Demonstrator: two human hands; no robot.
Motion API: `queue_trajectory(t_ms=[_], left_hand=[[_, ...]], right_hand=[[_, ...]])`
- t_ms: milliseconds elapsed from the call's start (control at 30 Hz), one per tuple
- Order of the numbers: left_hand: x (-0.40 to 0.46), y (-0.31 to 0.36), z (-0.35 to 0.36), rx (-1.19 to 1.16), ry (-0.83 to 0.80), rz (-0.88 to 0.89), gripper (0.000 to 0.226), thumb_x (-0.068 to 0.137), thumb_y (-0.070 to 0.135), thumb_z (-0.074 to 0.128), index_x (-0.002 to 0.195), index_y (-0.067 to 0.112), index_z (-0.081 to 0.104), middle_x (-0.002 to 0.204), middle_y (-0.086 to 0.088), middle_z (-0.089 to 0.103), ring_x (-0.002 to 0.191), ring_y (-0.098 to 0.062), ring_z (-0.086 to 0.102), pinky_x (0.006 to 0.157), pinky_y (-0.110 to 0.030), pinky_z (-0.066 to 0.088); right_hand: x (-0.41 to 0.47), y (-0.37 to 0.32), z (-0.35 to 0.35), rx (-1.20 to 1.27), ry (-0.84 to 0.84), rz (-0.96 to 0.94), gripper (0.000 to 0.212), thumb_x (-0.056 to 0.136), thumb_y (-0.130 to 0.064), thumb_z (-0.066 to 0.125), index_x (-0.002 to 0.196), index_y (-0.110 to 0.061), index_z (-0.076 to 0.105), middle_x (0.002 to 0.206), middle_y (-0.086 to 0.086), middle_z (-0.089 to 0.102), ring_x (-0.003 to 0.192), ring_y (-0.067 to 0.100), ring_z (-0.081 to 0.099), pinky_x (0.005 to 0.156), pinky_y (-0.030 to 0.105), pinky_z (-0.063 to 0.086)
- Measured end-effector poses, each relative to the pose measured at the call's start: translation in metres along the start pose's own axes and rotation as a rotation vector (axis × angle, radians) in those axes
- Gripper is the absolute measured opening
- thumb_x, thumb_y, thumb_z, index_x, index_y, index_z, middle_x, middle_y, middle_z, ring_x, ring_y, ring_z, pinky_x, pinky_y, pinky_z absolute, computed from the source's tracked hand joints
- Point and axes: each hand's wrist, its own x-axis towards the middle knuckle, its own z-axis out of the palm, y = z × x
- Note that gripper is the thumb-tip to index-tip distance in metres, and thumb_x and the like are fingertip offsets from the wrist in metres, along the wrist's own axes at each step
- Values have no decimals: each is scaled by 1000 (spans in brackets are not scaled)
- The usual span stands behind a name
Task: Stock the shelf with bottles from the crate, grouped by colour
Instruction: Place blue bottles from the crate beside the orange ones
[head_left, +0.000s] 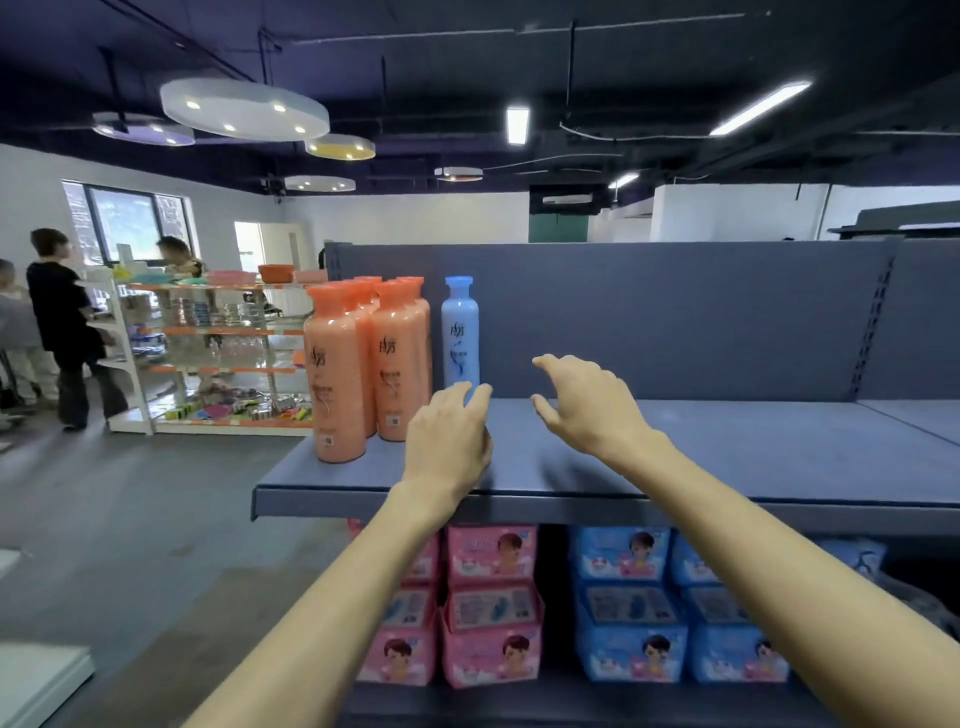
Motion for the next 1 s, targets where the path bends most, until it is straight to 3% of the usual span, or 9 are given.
queue_trajectory(t_ms=[67, 167, 300, 400, 700, 867, 1000], left_hand=[[-13, 9, -6, -22, 23, 11, 42, 78, 11, 65, 119, 13, 61, 109, -3, 64, 92, -29, 63, 62, -35, 51], [-36, 38, -10, -119, -19, 51, 49, 83, 17, 63, 131, 15, 55, 125, -1, 60, 107, -25, 59, 73, -36, 53], [-86, 75, 0, -194, -26, 122, 51, 78, 21, 69, 128, 15, 58, 120, 0, 63, 103, -21, 61, 74, -32, 54], [-122, 91, 25, -222, -69, 126, 52, 75, 25, 71, 125, 17, 59, 114, 3, 63, 96, -19, 62, 71, -31, 54], [-236, 121, 124, -235, -465, 78, 49, 69, 19, 74, 116, 12, 61, 102, -4, 63, 84, -26, 62, 59, -35, 54], [-313, 123, 173, -207, -692, 13, 40, 70, 17, 71, 109, 12, 62, 91, -4, 61, 76, -26, 60, 51, -33, 46], [-385, 116, 206, -174, -928, -82, 36, 78, 19, 66, 112, 12, 58, 99, -6, 59, 87, -28, 59, 59, -36, 46]], right_hand=[[-20, 10, -1, 6, 10, 8, 47, 97, -33, 50, 141, -20, 44, 117, 4, 60, 104, 32, 60, 80, 40, 49], [-51, 22, -2, 85, 101, 4, 45, 97, -30, 53, 140, -20, 49, 119, 3, 62, 103, 29, 62, 80, 39, 50], [-114, 36, 7, 129, 240, -33, 36, 92, -30, 60, 127, -22, 58, 101, -3, 66, 81, 24, 68, 61, 39, 55], [-167, 48, 24, 126, 243, -17, 30, 90, -31, 59, 120, -23, 60, 91, -6, 63, 72, 21, 66, 53, 38, 54], [-305, 86, 134, 118, -192, 182, 40, 88, -35, 64, 125, -22, 55, 90, -5, 61, 70, 22, 65, 53, 33, 49], [-375, 92, 197, 166, -438, 323, 41, 91, -36, 57, 130, -24, 50, 100, -5, 61, 79, 25, 66, 63, 36, 52], [-430, 89, 248, 186, -589, 394, 39, 94, -33, 54, 131, -23, 47, 102, -3, 62, 84, 28, 65, 64, 36, 49]])
